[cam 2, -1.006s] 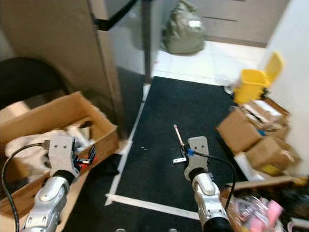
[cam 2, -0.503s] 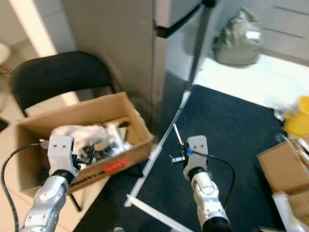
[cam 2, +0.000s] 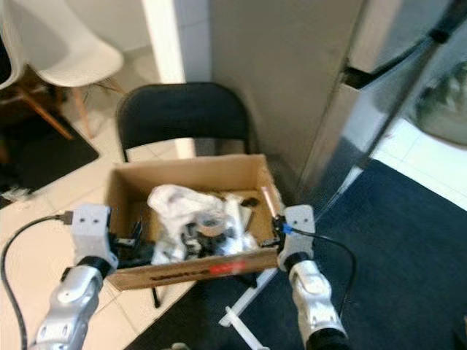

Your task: Picking trash to rubbish bin

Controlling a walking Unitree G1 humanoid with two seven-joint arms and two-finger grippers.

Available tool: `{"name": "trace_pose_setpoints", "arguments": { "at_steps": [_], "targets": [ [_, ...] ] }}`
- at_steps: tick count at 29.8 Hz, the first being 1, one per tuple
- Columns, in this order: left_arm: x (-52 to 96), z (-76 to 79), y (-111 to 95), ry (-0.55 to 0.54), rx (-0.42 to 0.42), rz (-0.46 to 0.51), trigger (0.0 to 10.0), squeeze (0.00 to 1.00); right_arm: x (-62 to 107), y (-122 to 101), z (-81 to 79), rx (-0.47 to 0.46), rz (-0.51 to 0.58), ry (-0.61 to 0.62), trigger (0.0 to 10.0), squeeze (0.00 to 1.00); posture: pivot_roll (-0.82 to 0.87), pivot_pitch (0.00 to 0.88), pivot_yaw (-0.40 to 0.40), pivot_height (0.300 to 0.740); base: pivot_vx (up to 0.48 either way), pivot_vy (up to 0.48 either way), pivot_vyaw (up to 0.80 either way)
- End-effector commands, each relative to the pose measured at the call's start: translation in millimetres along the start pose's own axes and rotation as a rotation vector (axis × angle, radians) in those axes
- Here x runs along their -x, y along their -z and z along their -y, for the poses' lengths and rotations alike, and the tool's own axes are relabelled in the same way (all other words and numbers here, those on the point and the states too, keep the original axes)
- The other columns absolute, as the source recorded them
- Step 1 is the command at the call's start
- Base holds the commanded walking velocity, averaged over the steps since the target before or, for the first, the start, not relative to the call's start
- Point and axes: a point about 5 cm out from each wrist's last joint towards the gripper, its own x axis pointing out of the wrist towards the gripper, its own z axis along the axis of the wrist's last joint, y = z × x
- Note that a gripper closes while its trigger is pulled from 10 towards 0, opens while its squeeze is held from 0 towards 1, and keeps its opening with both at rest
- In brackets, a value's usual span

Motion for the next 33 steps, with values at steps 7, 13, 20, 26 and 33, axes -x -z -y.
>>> {"name": "trace_pose_setpoints", "arguments": {
  "at_steps": [7,13,20,26,33],
  "targets": [
    [2.2,3.2,5,0.009,-0.005,-0.023,10.0,0.00,6.0,7,8.7,-0.038,-0.029,0.041,10.0,0.00,0.05,0.132,-0.028,0.740,0.288,0.000,0.11],
    [1.5,1.9,4,0.009,-0.008,-0.022,10.0,0.00,4.4,6,7.6,-0.036,-0.023,0.042,10.0,0.00,0.05,0.132,-0.027,0.740,0.286,0.000,0.00],
    [-0.6,0.0,-1,0.000,-0.016,-0.002,10.0,0.00,2.1,3,8.7,-0.063,-0.018,0.054,10.0,0.00,0.05,0.132,-0.028,0.740,0.039,0.000,0.00],
    [-1.9,0.7,-2,0.023,-0.055,-0.009,10.0,0.00,-2.2,1,7.7,-0.108,-0.015,0.037,10.0,0.00,0.05,0.130,-0.030,0.740,0.000,0.000,0.00],
    [-6.3,7.4,8,0.191,-0.235,-0.118,10.0,0.00,-22.7,-8,-13.8,-0.044,-0.050,-0.203,10.0,0.00,0.06,0.131,-0.027,0.740,0.000,0.000,0.00]
  ]
}}
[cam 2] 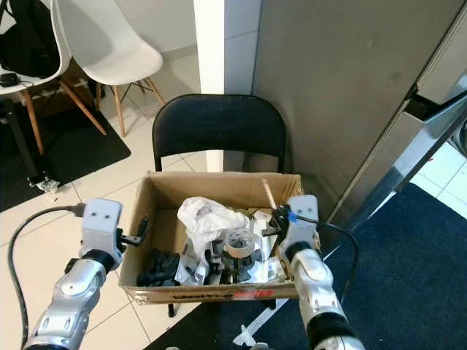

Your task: Picking trash to rubbish bin

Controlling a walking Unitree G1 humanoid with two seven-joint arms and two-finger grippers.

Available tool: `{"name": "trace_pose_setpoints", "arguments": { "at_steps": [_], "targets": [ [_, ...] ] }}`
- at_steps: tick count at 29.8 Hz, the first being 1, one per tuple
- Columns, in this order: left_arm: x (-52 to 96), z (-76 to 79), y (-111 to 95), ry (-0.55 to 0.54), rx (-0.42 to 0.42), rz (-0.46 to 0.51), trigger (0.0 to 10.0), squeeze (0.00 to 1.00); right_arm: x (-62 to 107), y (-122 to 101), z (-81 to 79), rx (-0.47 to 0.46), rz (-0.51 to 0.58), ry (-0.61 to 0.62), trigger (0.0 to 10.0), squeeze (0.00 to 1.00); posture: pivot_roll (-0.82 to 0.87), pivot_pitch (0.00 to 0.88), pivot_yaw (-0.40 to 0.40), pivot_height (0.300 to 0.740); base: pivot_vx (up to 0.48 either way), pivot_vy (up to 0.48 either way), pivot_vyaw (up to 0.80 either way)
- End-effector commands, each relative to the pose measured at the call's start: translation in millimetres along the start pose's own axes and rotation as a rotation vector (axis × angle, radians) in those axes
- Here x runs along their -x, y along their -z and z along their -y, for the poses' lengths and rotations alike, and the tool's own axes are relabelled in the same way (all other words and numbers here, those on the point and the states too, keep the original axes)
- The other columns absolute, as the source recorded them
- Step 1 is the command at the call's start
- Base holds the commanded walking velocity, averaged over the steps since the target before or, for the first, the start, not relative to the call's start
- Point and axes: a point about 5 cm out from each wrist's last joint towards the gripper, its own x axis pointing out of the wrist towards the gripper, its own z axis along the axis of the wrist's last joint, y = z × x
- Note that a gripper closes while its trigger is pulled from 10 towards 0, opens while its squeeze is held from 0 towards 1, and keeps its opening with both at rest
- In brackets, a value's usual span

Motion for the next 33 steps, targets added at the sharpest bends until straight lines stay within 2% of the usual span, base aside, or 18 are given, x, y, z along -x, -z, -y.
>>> {"name": "trace_pose_setpoints", "arguments": {
  "at_steps": [1,2,5,6,8,11,15,21,22,23,24,25,26,27,29,31,33],
  "targets": [
    [1.4,3.4,17,0.111,-0.121,-0.122,10.0,0.00,-4.1,9,-14.1,0.007,-0.081,-0.153,10.0,0.00,0.06,0.131,-0.027,0.740,0.000,0.000,0.00],
    [1.4,3.4,17,0.111,-0.121,-0.122,10.0,0.00,-4.1,9,-14.1,0.007,-0.081,-0.153,10.0,0.00,0.06,0.131,-0.027,0.740,0.000,0.000,0.00],
    [-0.2,1.0,18,0.149,-0.127,-0.139,10.0,0.00,-12.1,9,-29.2,0.092,-0.118,-0.276,10.0,0.00,0.06,0.134,-0.032,0.740,0.000,0.000,0.00],
    [-0.2,1.0,18,0.149,-0.127,-0.139,10.0,0.00,-12.1,9,-29.2,0.092,-0.118,-0.276,10.0,0.00,0.06,0.134,-0.032,0.740,0.000,0.000,0.00],
    [-3.2,-3.8,16,0.147,-0.135,-0.146,10.0,0.00,-21.1,4,-39.1,0.117,-0.115,-0.311,10.0,0.00,0.07,0.136,-0.040,0.740,0.000,0.000,0.00],
    [-4.9,-6.5,15,0.140,-0.156,-0.146,10.0,0.00,-27.4,2,-43.0,0.126,-0.127,-0.305,10.0,0.00,0.07,0.139,-0.045,0.740,0.000,0.000,0.00],
    [-5.0,-5.5,14,0.151,-0.166,-0.141,10.0,0.00,-35.1,-3,-46.7,0.079,-0.132,-0.298,10.0,0.00,0.08,0.142,-0.056,0.740,0.000,0.000,0.00],
    [-3.9,-5.0,14,0.151,-0.158,-0.135,10.0,0.00,-42.0,-9,-54.6,0.112,-0.116,-0.304,10.0,0.00,0.08,0.151,-0.066,0.740,0.000,0.000,0.00],
    [-3.9,-4.3,12,0.140,-0.151,-0.107,10.0,0.00,-44.2,-10,-55.0,0.127,-0.119,-0.283,10.0,0.00,0.08,0.154,-0.069,0.740,0.000,0.000,0.00],
    [-4.6,-1.9,5,0.140,-0.110,-0.051,10.0,0.00,-45.7,-11,-54.8,0.132,-0.129,-0.270,10.0,0.00,0.08,0.158,-0.076,0.740,0.000,0.000,0.00],
    [-4.6,-1.9,5,0.140,-0.110,-0.051,10.0,0.00,-45.7,-11,-54.8,0.132,-0.129,-0.270,10.0,0.00,0.08,0.158,-0.076,0.740,0.000,0.000,0.00],
    [-4.7,0.4,0,0.146,-0.075,-0.008,10.0,0.00,-46.4,-10,-54.2,0.131,-0.136,-0.260,10.0,0.00,0.08,0.160,-0.081,0.740,0.000,0.000,0.00],
    [-4.0,8.4,-8,0.209,-0.039,0.055,10.0,0.00,-47.2,-11,-54.3,0.124,-0.138,-0.261,10.0,0.00,0.08,0.163,-0.084,0.740,0.000,0.000,0.00],
    [-4.0,8.4,-8,0.209,-0.039,0.055,10.0,0.00,-47.2,-11,-54.3,0.124,-0.138,-0.261,10.0,0.00,0.08,0.163,-0.084,0.740,0.000,0.000,0.00],
    [-2.0,20.9,-21,0.305,-0.015,0.140,10.0,0.00,-47.9,-12,-55.8,0.121,-0.136,-0.277,10.0,0.00,0.08,0.165,-0.085,0.740,0.000,0.000,0.00],
    [-1.3,26.1,-33,0.316,-0.045,0.213,10.0,0.00,-48.0,-12,-57.0,0.126,-0.133,-0.290,10.0,0.00,0.07,0.168,-0.084,0.740,0.000,0.000,0.00],
    [-1.3,26.1,-33,0.316,-0.045,0.213,10.0,0.00,-48.0,-12,-57.0,0.126,-0.133,-0.290,10.0,0.00,0.07,0.168,-0.084,0.740,0.000,0.000,0.00]
  ]
}}
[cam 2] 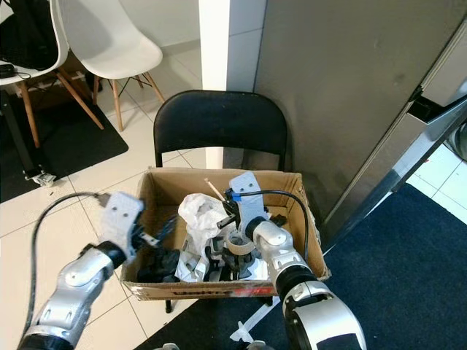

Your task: Picking trash to rubbish bin

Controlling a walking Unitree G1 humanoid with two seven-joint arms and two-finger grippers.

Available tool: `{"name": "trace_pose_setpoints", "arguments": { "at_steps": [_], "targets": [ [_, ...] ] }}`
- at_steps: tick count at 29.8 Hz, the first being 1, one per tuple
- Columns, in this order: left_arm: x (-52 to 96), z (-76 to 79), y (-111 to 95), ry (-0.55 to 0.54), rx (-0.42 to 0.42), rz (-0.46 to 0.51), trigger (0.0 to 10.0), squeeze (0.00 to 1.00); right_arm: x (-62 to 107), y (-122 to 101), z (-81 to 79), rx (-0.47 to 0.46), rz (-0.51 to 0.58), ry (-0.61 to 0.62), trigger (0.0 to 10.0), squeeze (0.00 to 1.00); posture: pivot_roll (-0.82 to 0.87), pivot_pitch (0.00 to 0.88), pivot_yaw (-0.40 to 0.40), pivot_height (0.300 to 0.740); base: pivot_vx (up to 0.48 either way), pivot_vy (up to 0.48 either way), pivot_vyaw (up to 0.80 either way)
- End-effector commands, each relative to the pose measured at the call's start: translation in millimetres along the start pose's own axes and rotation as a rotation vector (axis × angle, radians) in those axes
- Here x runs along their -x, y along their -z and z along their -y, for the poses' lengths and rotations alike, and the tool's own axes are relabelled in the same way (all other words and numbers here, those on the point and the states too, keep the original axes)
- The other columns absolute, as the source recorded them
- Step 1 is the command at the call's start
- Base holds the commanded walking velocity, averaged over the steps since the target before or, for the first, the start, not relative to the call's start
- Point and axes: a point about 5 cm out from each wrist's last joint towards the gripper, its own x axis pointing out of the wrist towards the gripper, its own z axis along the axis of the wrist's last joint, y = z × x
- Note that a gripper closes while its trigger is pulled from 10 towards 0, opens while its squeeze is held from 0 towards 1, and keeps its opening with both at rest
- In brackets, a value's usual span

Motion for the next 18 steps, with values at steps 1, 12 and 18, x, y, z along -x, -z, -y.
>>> {"name": "trace_pose_setpoints", "arguments": {
  "at_steps": [1,12,18],
  "targets": [
    [-0.2,5.8,-4,0.007,-0.001,0.033,10.0,0.00,1.3,4,-0.3,-0.004,-0.012,-0.007,10.0,0.00,0.08,0.170,-0.084,0.740,0.000,0.000,0.00],
    [0.0,29.6,-26,0.160,0.189,0.122,10.0,0.00,0.4,3,0.2,0.010,-0.016,-0.009,10.0,0.00,0.07,0.180,-0.093,0.740,0.000,0.000,0.00],
    [11.1,22.4,-14,0.074,0.263,0.090,10.0,0.00,0.0,3,0.3,0.023,-0.027,-0.011,10.0,0.00,0.08,0.185,-0.090,0.740,0.000,0.000,0.00]
  ]
}}
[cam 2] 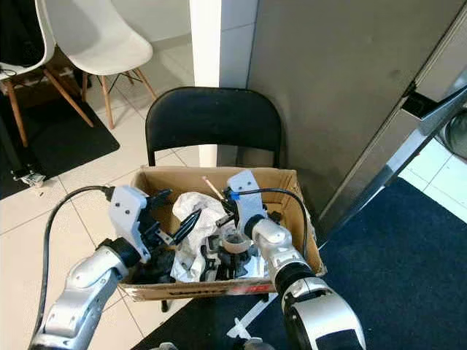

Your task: Picking trash to rubbish bin

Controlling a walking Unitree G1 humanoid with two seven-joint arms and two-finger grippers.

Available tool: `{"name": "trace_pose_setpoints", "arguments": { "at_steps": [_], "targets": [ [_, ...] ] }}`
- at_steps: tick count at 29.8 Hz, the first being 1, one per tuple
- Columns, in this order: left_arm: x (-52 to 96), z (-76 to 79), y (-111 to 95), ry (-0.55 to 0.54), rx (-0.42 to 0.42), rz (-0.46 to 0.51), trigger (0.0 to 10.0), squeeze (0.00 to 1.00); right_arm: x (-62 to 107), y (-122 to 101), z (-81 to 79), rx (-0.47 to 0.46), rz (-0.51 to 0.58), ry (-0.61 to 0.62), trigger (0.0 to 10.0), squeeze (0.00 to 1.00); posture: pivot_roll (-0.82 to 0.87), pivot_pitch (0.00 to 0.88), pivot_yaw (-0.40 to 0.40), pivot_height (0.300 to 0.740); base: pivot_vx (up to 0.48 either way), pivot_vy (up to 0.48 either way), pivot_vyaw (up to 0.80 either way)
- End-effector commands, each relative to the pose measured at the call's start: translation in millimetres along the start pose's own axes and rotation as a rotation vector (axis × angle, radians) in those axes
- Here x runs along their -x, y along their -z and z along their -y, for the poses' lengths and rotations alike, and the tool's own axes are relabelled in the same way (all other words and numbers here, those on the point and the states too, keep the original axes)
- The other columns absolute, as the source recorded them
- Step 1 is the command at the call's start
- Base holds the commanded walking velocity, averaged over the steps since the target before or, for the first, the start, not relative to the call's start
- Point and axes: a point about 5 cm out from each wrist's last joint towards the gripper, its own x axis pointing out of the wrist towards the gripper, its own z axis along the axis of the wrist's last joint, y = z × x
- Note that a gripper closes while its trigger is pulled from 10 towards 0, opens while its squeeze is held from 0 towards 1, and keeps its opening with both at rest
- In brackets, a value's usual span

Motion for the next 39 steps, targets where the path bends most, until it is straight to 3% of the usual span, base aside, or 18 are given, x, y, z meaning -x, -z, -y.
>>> {"name": "trace_pose_setpoints", "arguments": {
  "at_steps": [1,7,17,20,22,30,39],
  "targets": [
    [6.0,-1.7,7,-0.036,0.040,-0.023,10.0,0.00,1.5,5,-0.4,0.007,-0.028,-0.007,10.0,0.00,0.08,0.185,-0.090,0.740,0.000,0.000,0.00],
    [23.3,-12.8,34,-0.094,0.084,-0.121,10.0,0.00,0.2,6,-0.8,0.029,-0.053,0.001,10.0,0.00,0.08,0.197,-0.096,0.740,0.000,0.000,0.00],
    [18.1,-13.0,27,-0.059,0.067,-0.125,10.0,0.00,2.7,14,8.5,0.042,-0.142,0.093,10.0,0.00,0.08,0.205,-0.088,0.740,0.000,0.000,0.00],
    [15.3,-14.1,25,-0.059,0.060,-0.113,10.0,0.00,8.8,18,23.8,0.033,-0.185,0.208,10.0,0.00,0.08,0.211,-0.093,0.740,0.000,0.000,0.00],
    [13.6,-14.0,23,-0.053,0.054,-0.102,10.0,0.00,12.6,17,34.6,-0.029,-0.178,0.273,10.0,0.00,0.08,0.211,-0.094,0.740,0.000,0.000,0.00],
    [13.3,-11.5,22,-0.046,0.055,-0.097,10.0,0.00,23.7,24,46.1,-0.065,-0.178,0.278,10.0,0.00,0.06,0.217,-0.088,0.740,0.000,0.000,0.00],
    [13.0,-12.3,22,-0.042,0.057,-0.099,10.0,0.00,27.3,29,46.5,-0.081,-0.184,0.273,10.0,0.00,0.07,0.216,-0.081,0.740,0.000,0.000,0.00]
  ]
}}
